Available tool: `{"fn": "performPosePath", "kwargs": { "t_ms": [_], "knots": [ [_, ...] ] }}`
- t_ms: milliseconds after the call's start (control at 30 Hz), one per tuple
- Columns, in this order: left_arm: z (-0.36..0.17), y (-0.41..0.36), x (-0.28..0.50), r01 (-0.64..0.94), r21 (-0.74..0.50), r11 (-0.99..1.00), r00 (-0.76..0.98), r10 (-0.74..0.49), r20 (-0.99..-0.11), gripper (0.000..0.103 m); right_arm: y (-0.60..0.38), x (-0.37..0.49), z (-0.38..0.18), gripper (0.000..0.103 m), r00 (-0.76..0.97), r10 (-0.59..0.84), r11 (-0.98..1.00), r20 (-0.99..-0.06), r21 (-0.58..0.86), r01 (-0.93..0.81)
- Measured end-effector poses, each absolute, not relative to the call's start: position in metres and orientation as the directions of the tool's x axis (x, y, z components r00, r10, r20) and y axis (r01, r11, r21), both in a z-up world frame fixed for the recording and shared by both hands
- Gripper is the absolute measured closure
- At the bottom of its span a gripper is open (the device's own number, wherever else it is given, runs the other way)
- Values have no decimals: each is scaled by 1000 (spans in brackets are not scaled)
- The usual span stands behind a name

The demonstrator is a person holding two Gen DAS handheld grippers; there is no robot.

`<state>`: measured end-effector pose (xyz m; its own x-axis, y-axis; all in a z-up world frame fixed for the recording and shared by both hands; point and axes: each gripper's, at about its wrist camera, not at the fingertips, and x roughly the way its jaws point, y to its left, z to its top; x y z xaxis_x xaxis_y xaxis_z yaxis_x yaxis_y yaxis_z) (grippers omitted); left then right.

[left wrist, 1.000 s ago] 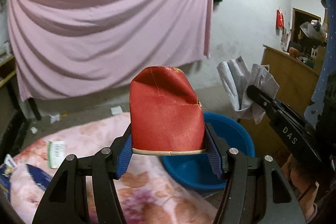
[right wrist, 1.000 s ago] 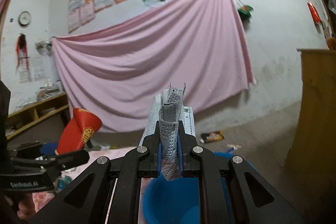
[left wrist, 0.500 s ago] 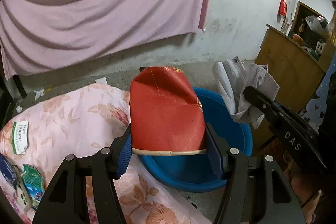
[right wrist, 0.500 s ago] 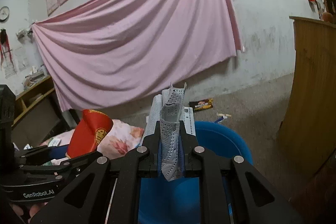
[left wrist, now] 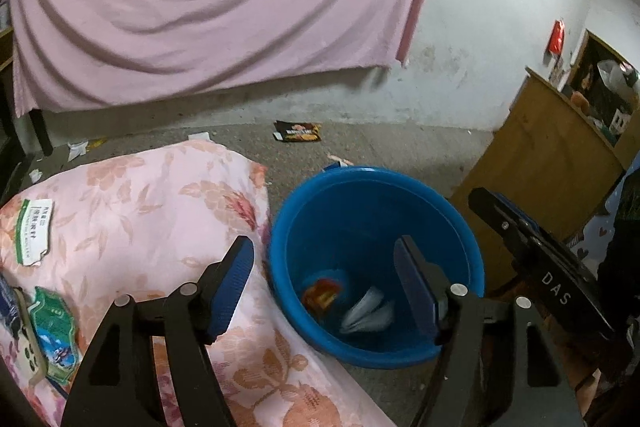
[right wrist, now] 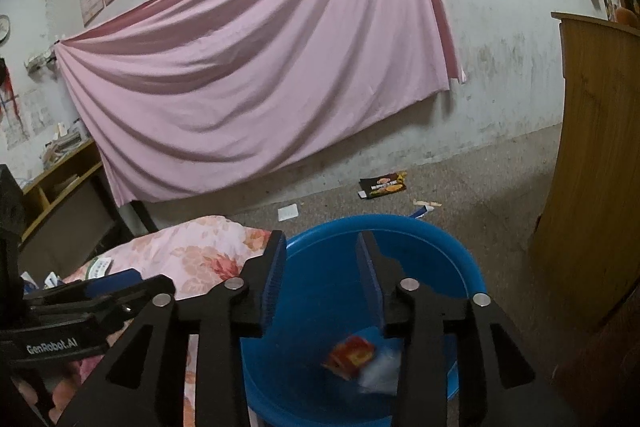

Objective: Collect trash
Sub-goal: 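Carry the cup and mask over the blue bucket and open both tools, then move both open tools back over the bedspread toward the toothpaste tube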

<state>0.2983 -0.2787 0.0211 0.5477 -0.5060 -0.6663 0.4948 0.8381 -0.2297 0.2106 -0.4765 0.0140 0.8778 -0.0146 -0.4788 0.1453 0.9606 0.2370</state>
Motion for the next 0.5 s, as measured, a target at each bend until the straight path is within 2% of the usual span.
{"fn": "performPosePath", "kwargs": {
  "t_ms": [100, 267, 300, 333, 400, 500],
  "knots": [
    [26, -266, 294, 465, -242, 852, 582, -500, -642, 36, -472, 209, 17, 57, 890, -12, 963, -456, 235, 134],
    [43, -234, 287, 394, -262, 881, 666, -471, -579, 30, -462, 203, 27, 54, 922, -2, 967, -388, 233, 100],
    [45, -228, 285, 384, -265, 884, 680, -465, -567, 29, -459, 201, 31, 47, 930, 1, 969, -368, 230, 90],
    [50, -219, 282, 368, -268, 890, 700, -455, -550, 27, -455, 199, 34, 32, 937, 3, 970, -348, 228, 81],
    [58, -200, 276, 331, -270, 904, 744, -426, -515, 16, -448, 195, 42, 18, 954, 7, 972, -299, 227, 64],
    [68, -171, 265, 269, -266, 926, 814, -366, -451, 5, -436, 192, 52, 15, 968, 24, 976, -250, 217, 32]
  ]
}}
